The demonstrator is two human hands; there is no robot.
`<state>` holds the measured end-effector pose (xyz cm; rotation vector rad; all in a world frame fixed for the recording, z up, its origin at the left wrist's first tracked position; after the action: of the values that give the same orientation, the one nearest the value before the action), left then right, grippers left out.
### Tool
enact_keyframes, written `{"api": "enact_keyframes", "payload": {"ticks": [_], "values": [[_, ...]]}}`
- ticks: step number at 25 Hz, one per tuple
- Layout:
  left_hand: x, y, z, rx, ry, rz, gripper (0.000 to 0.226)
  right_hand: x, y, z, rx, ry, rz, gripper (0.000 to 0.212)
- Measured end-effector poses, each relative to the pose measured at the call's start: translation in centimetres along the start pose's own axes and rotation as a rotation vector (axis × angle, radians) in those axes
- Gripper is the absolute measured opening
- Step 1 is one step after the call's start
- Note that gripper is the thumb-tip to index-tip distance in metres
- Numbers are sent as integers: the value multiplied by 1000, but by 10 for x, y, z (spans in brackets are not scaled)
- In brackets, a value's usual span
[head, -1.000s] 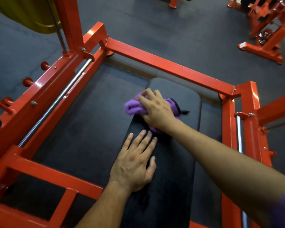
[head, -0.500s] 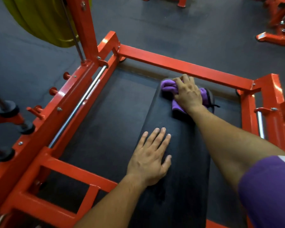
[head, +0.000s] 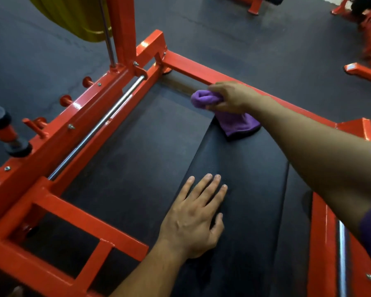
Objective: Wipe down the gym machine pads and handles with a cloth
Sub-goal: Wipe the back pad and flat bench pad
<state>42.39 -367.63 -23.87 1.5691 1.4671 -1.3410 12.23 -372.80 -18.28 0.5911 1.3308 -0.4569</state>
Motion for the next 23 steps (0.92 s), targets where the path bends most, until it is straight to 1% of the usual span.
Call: {"api": "enact_keyframes", "payload": {"ticks": [2,3,4,6,8,10,12,13,14,17,18,20,23], "values": [[-2,0,1,4,19,-11,65,37,-14,0,120,173,329,38],[-3,0,2,0,26,-22,64,51,-16,0,176,256,424,42],[-4,0,2,-6,32,-38,63,58,-19,6,176,332,464,47],[-4,0,2,-9,52,-54,63,66,-15,36,60,448,444,55],[-4,0,2,-7,65,-68,63,79,6,77,-100,509,437,48],[-4,-2,3,-10,67,-69,64,96,34,113,-232,469,472,43],[-3,-1,3,-13,68,-70,64,98,49,125,-285,434,506,43],[-3,-1,3,-12,64,-74,64,87,42,116,-274,434,488,43],[-3,-1,3,-11,59,-75,63,74,30,98,-225,433,466,44],[-6,0,1,-4,57,-98,62,35,-4,34,21,382,366,45],[-6,0,1,-8,57,-103,62,34,-8,28,59,347,356,45],[-5,-1,1,-8,56,-95,63,41,-5,43,34,341,318,48],[-5,-1,0,-6,46,-80,63,59,34,94,-101,324,284,40]]}}
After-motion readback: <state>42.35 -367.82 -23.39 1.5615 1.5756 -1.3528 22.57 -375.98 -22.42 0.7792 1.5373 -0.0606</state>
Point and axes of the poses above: each hand's wrist, its own y-axis away from the middle knuckle, its own x-axis out of the palm, z = x × y, the point moved 10 cm from there along -y, towards the middle knuckle, and after that the axes turned 8 degrees about x, right-handed, at the moved point
